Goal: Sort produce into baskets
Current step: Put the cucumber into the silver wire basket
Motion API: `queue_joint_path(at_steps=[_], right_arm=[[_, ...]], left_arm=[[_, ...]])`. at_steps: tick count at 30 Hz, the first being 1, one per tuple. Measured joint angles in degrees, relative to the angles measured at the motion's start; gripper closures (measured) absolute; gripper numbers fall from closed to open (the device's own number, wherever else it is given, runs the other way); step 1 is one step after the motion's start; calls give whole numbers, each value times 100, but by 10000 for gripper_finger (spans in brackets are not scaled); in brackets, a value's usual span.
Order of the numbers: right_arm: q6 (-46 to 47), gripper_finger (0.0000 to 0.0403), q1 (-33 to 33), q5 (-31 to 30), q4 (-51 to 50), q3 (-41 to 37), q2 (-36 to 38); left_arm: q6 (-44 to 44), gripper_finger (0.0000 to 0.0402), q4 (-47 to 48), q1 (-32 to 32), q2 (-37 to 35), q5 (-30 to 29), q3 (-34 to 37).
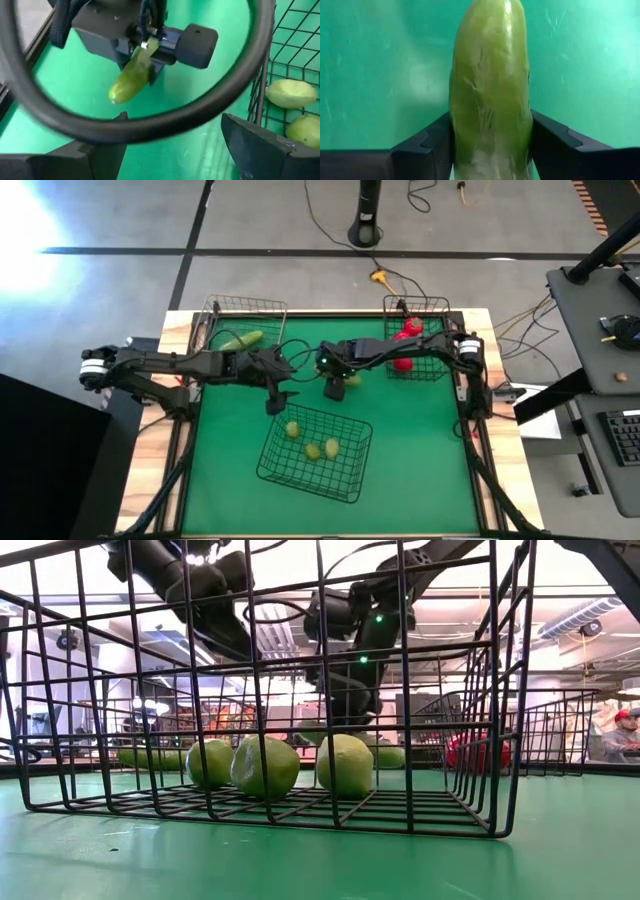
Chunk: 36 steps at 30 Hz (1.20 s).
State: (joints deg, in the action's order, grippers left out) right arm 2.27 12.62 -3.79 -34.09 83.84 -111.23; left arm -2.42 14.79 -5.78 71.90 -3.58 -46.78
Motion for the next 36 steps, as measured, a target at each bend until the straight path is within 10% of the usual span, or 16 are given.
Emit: queue_joint_path(at_steps=[13, 25, 36], right_arm=[[341, 69, -127, -120, -349, -9, 605], [1137, 100, -1515, -2179, -1159, -74, 2557], [1767, 127, -2635, -2492, -1261, -114, 2939]], left_arm=[[-606, 105, -127, -96, 42, -21, -219], [-1024, 99, -1078, -615, 673, 457, -221], [-1114, 78, -1187, -1049, 2781, 1176, -1326]])
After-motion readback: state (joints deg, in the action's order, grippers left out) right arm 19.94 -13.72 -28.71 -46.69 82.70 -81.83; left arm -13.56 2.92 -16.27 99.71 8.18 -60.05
